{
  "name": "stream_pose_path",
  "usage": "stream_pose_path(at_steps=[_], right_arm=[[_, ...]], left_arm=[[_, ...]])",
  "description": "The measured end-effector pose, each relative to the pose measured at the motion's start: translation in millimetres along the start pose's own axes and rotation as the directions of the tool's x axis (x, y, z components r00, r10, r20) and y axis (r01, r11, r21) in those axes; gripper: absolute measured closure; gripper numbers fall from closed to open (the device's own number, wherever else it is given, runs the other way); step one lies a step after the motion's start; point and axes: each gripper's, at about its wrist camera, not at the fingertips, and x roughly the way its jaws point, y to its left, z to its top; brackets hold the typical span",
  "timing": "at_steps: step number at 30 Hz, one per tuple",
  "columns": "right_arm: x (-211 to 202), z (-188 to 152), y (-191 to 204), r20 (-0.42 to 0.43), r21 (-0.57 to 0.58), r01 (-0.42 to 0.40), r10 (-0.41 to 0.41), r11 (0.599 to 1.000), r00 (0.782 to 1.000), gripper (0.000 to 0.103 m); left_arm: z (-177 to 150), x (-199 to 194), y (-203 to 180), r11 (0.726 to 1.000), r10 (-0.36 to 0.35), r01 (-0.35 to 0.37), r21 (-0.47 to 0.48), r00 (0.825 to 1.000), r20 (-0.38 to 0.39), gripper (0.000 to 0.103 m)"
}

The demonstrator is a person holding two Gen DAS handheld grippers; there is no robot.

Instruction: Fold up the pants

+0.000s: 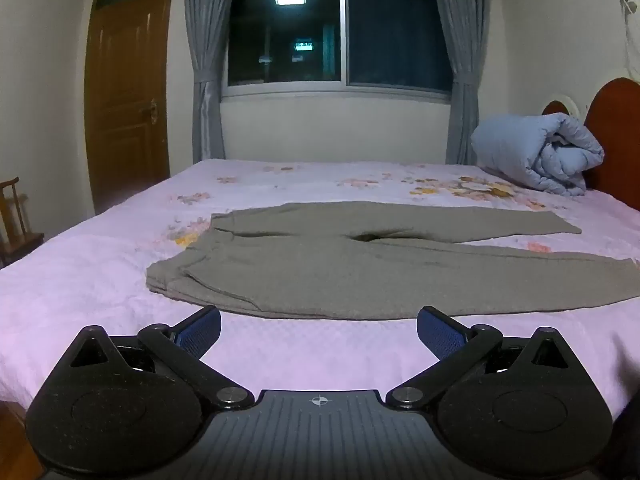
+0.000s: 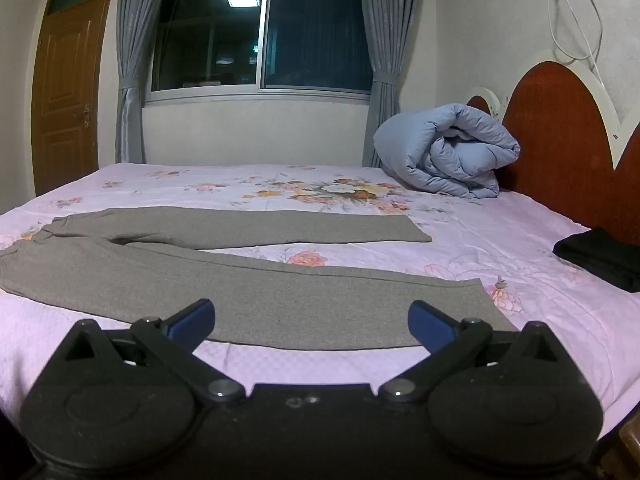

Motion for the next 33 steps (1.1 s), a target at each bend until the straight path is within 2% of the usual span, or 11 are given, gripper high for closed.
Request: stream_pose_path(at_steps=[1, 33], right_arm=[[-0.2, -0.1, 0.2, 0.0, 0.0, 0.0, 0.0, 1.0, 1.0, 0.006], [-0.3, -0.2, 0.8, -0.001, -0.003, 0.002, -0.002, 1.0, 1.0, 0.006]], left_arm=[[-2.9, -0.9, -5.2, 1.0, 0.006, -0.006, 0.026, 1.0, 0.001, 0.0], [-1.2, -2.6, -5.5, 1.0, 0.001, -0.001, 0.023, 1.0, 0.004, 0.0]])
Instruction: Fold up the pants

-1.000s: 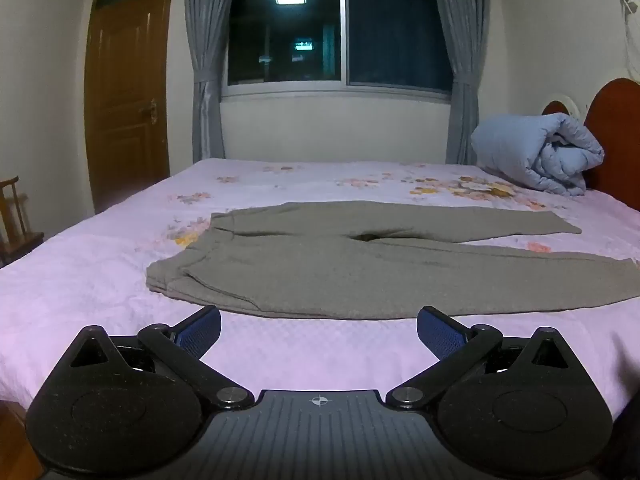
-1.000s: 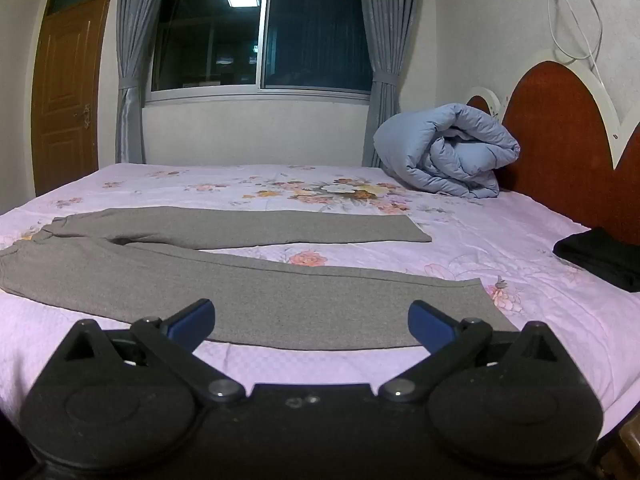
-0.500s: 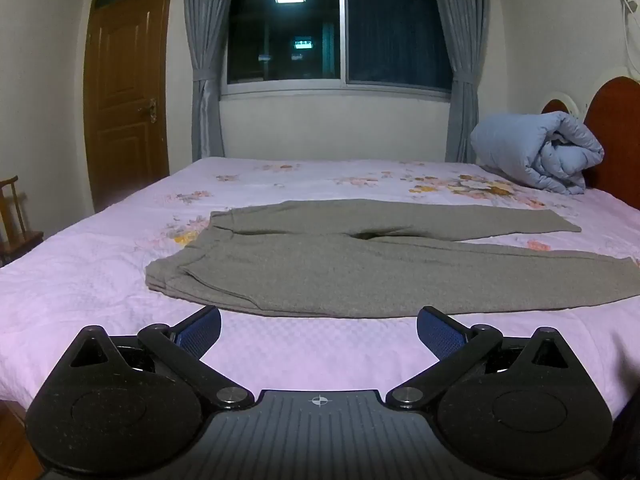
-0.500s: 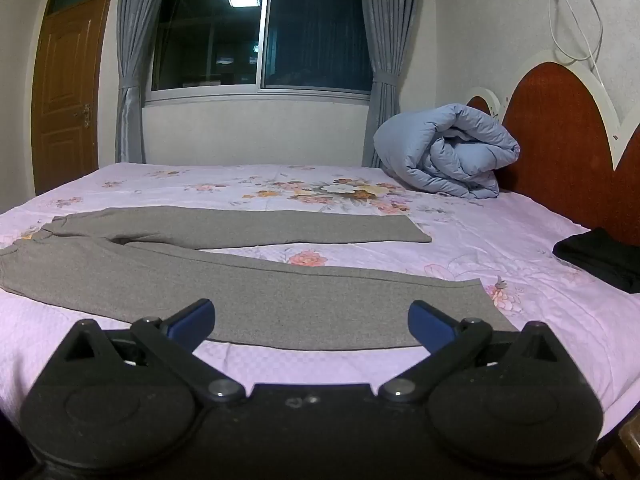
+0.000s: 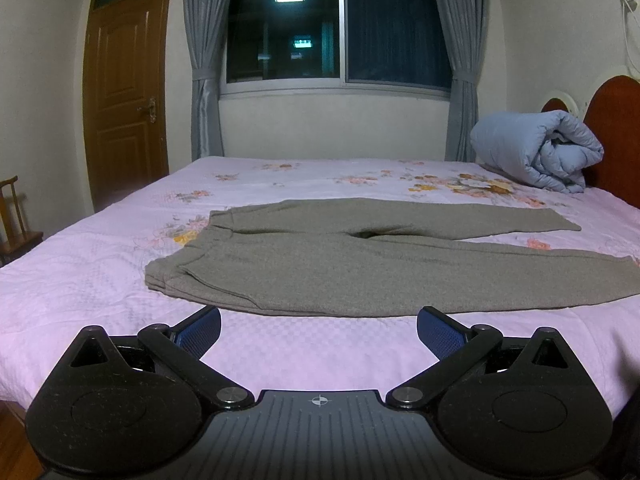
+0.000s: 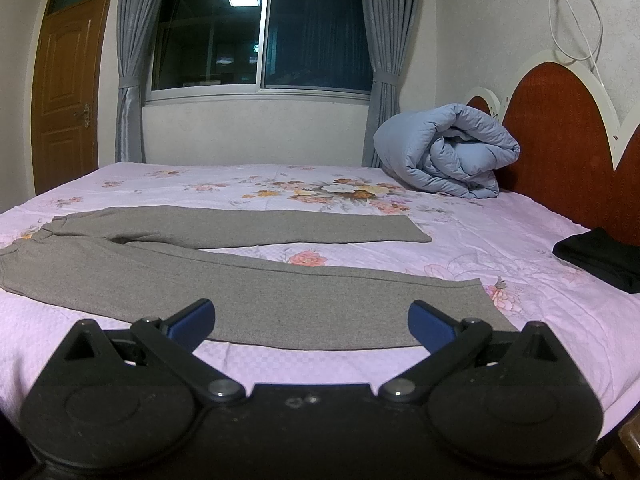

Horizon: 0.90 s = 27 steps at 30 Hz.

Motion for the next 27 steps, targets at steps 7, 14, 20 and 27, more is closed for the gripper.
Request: stream_pose_path(at_steps=[7, 14, 20, 27], right_arm=[[0.2, 0.1, 0.3, -0.001, 0.0, 0.0, 0.0, 1.0, 1.0, 0.006], [-0.5, 0.1, 0.8, -0.001, -0.001, 0.0, 0.0, 1.0, 1.0, 0.006], [-0.4, 0.2, 0.9, -0.001, -0.002, 0.0, 0.0, 1.0, 1.0, 0.006], [-0.5, 0.2, 0.9, -0.001, -0.001, 0.001, -0.001, 1.0, 1.0, 0.006]], left_arm=[[-1.2, -1.7, -0.3, 1.0, 0.002, -0.002, 0.001, 1.0, -0.001, 0.0], [-3.3, -1.6, -1.7, 1.0, 0.003, -0.003, 0.003, 1.0, -0.002, 0.0], [-3.5, -1.7, -1.9, 1.0, 0.002, -0.002, 0.002, 1.0, -0.003, 0.0], [-3.4, -2.0, -1.9, 1.0, 0.002, -0.002, 0.001, 1.0, -0.003, 0.0]])
